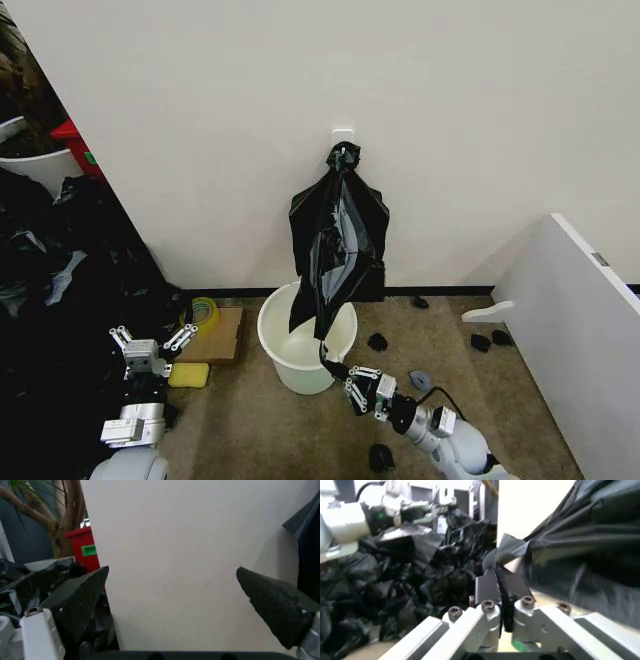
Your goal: Place the garbage bag over the trash bin.
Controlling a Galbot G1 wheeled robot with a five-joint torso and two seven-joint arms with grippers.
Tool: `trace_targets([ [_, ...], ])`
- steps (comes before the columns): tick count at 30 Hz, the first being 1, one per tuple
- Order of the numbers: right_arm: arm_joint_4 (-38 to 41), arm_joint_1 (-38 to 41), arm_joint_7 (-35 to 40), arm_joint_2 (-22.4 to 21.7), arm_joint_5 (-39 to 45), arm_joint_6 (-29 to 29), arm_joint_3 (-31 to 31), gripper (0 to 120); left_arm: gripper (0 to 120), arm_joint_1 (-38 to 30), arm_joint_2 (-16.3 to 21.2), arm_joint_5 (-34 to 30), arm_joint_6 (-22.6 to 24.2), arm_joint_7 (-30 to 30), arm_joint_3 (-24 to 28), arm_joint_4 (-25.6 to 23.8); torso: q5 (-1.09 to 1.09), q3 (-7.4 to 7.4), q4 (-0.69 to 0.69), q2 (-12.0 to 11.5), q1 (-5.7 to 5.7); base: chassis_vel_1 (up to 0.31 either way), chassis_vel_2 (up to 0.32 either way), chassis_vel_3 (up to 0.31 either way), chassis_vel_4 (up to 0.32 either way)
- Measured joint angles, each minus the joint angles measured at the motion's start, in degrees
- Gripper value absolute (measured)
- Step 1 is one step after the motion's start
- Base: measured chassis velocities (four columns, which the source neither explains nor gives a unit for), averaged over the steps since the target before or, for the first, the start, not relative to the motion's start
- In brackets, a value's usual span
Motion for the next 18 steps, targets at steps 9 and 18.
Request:
trace_targets([
  [9,1.06,2.62,0.69,-0.25,4.96,0.9,1.66,37,100,0.0,-0.05,0.03,-0.02,-0.05,-0.06,0.0,-0.01,0.0,0.0,-0.01,0.0,0.0,0.0,0.0,0.0],
  [18,3.38,6.84,30.87,1.02,-3.93,-3.36,-2.63,69,100,-0.65,0.01,0.15,-0.1,-0.11,0.15,0.87,-0.01,0.0,0.0,-0.01,0.0,0.0,0.0,0.0,0.0],
])
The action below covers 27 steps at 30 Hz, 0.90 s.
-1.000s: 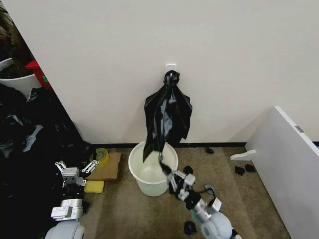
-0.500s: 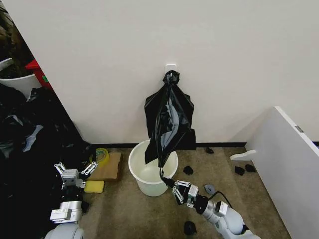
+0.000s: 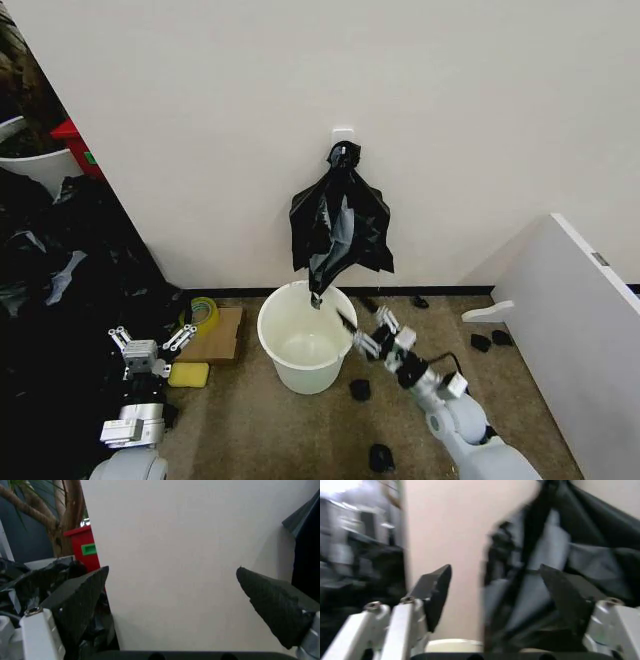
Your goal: Place the garbage bag over the trash bin.
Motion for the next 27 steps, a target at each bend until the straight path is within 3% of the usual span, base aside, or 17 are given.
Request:
trace_targets([
  [8,-6.24,8.52,15.31,3.27,-10.3,-5.82,-4.93,95,100,-1.11,0.13,0.14,-0.01,-0.03,0.27,1.16,0.0,0.01,0.01,0.0,0.0,0.0,0.0,0.0,0.0],
  [10,-8.48,11.04,17.07,4.76,-10.62,-6.94,-6.37,89,100,-1.57,0.34,-0.02,0.0,-0.08,0.21,1.72,-0.01,0.0,0.0,0.0,0.0,0.0,0.0,0.0,0.0],
  [15,-10.48,12.94,18.71,6.66,-12.16,-8.65,-7.87,86,100,-2.18,0.61,-0.35,0.0,-0.24,0.02,2.43,0.0,0.0,0.01,0.0,0.0,0.0,0.0,0.0,0.0],
  [19,-13.16,14.23,20.92,8.18,-18.26,-10.6,-8.21,84,100,-2.67,0.74,-0.56,0.01,-0.35,-0.03,2.93,0.0,0.0,0.0,0.0,0.0,0.0,0.0,0.0,0.0],
  [21,-13.67,14.54,22.01,8.46,-19.87,-11.52,-8.33,80,100,-2.74,0.77,-0.57,0.01,-0.37,-0.03,3.03,0.0,0.0,0.0,0.0,0.0,0.0,0.0,0.0,0.0],
  [23,-14.49,15.41,25.99,9.2,-22.96,-14.63,-9.06,67,100,-3.0,0.89,-0.62,0.04,-0.42,-0.02,3.33,0.0,0.0,0.0,0.0,0.0,0.0,0.0,0.0,0.0],
  [25,-14.59,15.63,26.66,9.36,-23.21,-15.16,-9.22,65,100,-3.06,0.91,-0.63,0.05,-0.43,-0.01,3.38,0.0,0.0,0.0,0.0,0.0,0.0,0.0,0.0,0.0],
  [27,-14.89,16.37,28.21,10.23,-23.42,-16.39,-9.59,53,100,-3.28,0.92,-0.64,0.08,-0.46,0.09,3.56,0.0,0.0,0.0,0.0,0.0,0.0,0.0,0.0,0.0],
])
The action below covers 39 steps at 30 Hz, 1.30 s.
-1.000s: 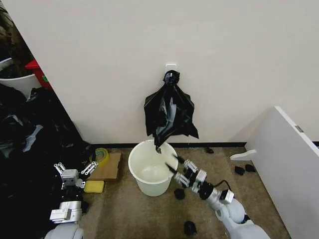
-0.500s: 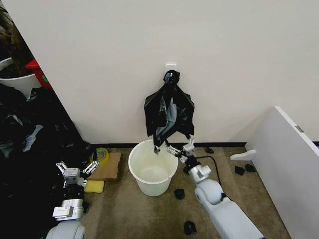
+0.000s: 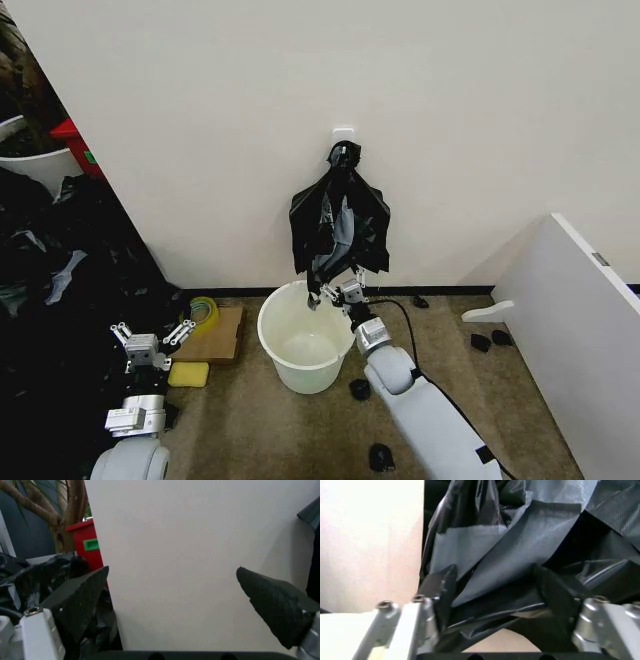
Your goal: Place the garbage bag over the trash bin.
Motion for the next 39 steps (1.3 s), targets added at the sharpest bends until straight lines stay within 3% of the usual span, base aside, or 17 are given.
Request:
trace_targets([
  [4,-0.15,0.69,1.67,0.93,0.01,-1.17,-0.13,44,100,-0.2,0.02,0.0,0.01,-0.02,0.11,0.17,0.0,0.0,0.0,0.0,0.0,0.0,0.0,0.0,0.0],
  [6,0.04,0.9,2.77,1.33,1.21,-2.26,-0.28,33,100,-0.37,0.07,0.0,0.01,-0.07,0.13,0.28,0.0,0.0,0.0,0.0,0.0,0.0,0.0,0.0,0.0],
  [16,1.3,0.3,2.65,0.94,3.89,-2.56,0.2,1,100,-0.59,0.17,0.01,-0.02,-0.22,0.14,0.76,0.01,-0.01,0.0,0.0,-0.01,0.0,0.0,0.0,0.0],
  [25,4.34,-1.68,1.27,-0.6,11.16,-1.89,1.05,0,100,-0.99,0.16,0.12,-0.14,-0.27,0.37,1.24,0.01,0.0,0.0,0.0,-0.01,0.0,0.0,0.0,0.0],
  [34,12.54,-6.17,-11.35,-5.45,27.06,6.4,2.04,0,100,-2.31,1.57,-0.74,-0.69,0.52,1.23,1.29,0.02,0.0,0.0,0.0,-0.01,0.0,0.0,0.0,0.0],
  [39,19.54,-8.97,-20.57,-8.71,38.8,9.3,3.11,0,100,-7.08,6.65,-5.65,-3.23,8.59,6.6,1.54,0.02,-0.01,0.0,0.0,-0.01,0.0,0.0,0.0,0.0],
])
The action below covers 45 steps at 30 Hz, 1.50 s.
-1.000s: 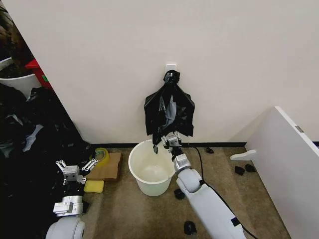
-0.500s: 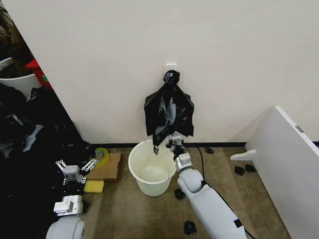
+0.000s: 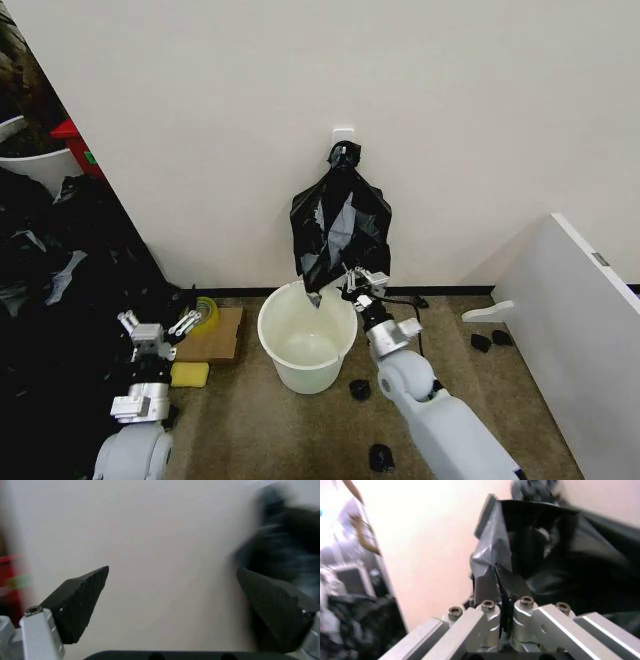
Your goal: Place the garbage bag over the trash bin.
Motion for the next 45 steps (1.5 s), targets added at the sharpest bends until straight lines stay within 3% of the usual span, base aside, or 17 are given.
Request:
trace_targets([
  [3,0.71,-0.29,-1.4,-0.41,1.15,0.16,0.07,0,100,-3.26,2.74,-1.66,-0.23,3.95,3.95,1.56,-0.01,0.0,-0.02,0.0,0.0,0.0,0.0,0.0,0.0],
  [6,0.37,-0.17,-2.69,-0.27,0.81,0.37,-0.32,0,100,-8.19,5.74,-1.99,-0.26,8.23,7.91,6.36,-0.01,0.01,0.01,0.0,0.0,0.0,0.0,0.0,0.0],
  [10,0.11,-0.5,-3.48,0.1,-0.16,0.63,-0.47,0,100,-13.36,7.52,-0.16,0.0,9.76,11.37,11.7,-0.02,0.01,0.01,0.0,0.01,0.0,0.0,0.0,0.0],
  [15,0.6,-0.87,-4.12,0.31,-0.77,0.87,-0.47,0,100,-20.03,7.4,8.21,0.65,7.01,13.84,17.14,-0.01,0.01,-0.01,0.0,0.01,0.0,0.0,0.0,0.0],
  [22,1.83,-1.07,-4.38,0.22,-1.21,0.82,-0.76,0,100,-25.96,6.07,11.78,1.48,5.63,18.35,20.74,0.0,0.01,0.01,0.0,0.01,0.0,0.0,0.0,0.0],
  [27,1.87,-1.3,-4.43,0.67,-1.83,0.77,-0.86,0,86,-29.41,5.09,12.26,2.33,4.62,21.17,22.16,-0.01,0.01,-0.02,0.0,0.01,0.0,0.0,0.0,0.0],
  [28,1.87,-1.36,-4.43,0.77,-1.98,0.76,-0.88,0,79,-29.6,5.08,12.15,2.54,4.54,21.33,22.17,-0.01,0.01,-0.01,0.0,0.01,0.0,0.0,0.0,0.0],
  [30,1.87,-1.37,-4.43,0.8,-2.05,0.74,-0.89,0,76,-29.62,5.15,12.07,2.67,4.49,21.34,22.17,-0.01,0.01,0.0,0.0,0.01,0.0,0.0,0.0,0.0],
  [33,1.87,-1.36,-4.44,0.7,-2.12,0.72,-0.88,0,60,-29.53,5.24,11.48,2.93,4.46,21.12,22.17,-0.01,0.01,0.01,0.0,0.01,0.0,0.0,0.0,0.0],
  [37,1.87,-1.31,-4.44,0.61,-2.12,0.72,-0.87,0,52,-29.51,5.21,11.2,3.14,4.46,21.04,22.17,-0.01,0.01,0.01,0.0,0.01,0.0,0.0,0.0,0.0],
  [45,2.37,-1.85,-4.27,0.46,-2.55,0.71,-0.79,0,19,-28.13,5.7,10.06,3.61,4.4,19.48,20.77,-0.02,0.0,0.0,0.0,0.01,0.0,0.0,0.0,0.0],
])
